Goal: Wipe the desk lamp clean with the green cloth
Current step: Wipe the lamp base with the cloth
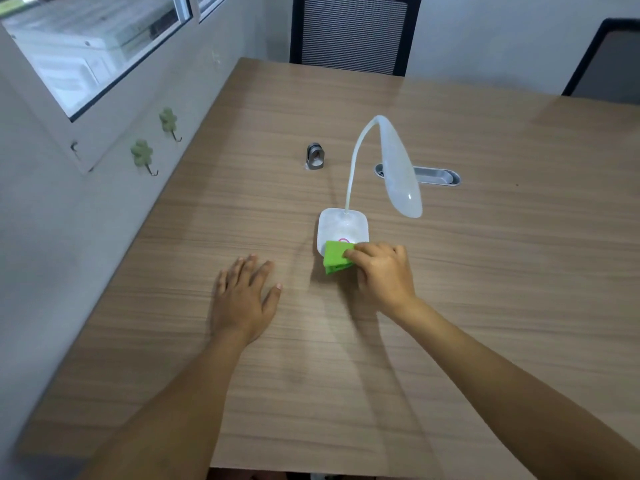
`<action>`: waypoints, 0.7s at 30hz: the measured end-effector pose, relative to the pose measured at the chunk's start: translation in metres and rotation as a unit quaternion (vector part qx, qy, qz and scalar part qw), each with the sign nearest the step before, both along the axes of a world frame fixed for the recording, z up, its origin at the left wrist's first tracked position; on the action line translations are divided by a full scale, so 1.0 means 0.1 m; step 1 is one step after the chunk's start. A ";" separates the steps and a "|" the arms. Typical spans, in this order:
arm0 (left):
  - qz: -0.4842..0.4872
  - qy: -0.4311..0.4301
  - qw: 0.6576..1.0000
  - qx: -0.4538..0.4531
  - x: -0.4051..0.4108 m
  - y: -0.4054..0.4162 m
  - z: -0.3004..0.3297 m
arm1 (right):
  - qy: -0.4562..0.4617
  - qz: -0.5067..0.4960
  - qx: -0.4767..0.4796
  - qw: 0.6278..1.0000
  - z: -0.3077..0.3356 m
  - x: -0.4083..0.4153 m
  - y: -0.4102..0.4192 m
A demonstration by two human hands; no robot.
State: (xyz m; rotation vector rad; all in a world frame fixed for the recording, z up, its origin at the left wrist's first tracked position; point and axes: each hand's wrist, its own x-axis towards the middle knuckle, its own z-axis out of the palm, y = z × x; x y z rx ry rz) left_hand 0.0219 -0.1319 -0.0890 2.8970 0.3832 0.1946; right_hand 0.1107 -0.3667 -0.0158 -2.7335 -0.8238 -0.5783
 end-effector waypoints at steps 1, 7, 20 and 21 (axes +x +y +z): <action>0.001 0.002 1.000 0.000 0.00 0.00 0.00 | 0.004 -0.022 0.001 1.000 0.05 0.07 0.00; 0.003 0.004 1.000 -0.003 0.00 0.00 -0.01 | 0.111 -0.062 -0.036 0.991 0.10 0.39 0.15; 0.004 0.017 1.000 0.000 0.00 0.00 0.00 | -0.013 -0.087 0.049 0.995 0.19 0.23 -0.17; 0.004 0.014 1.000 0.003 0.00 0.00 0.00 | 0.002 -0.113 0.060 0.992 0.21 0.33 -0.12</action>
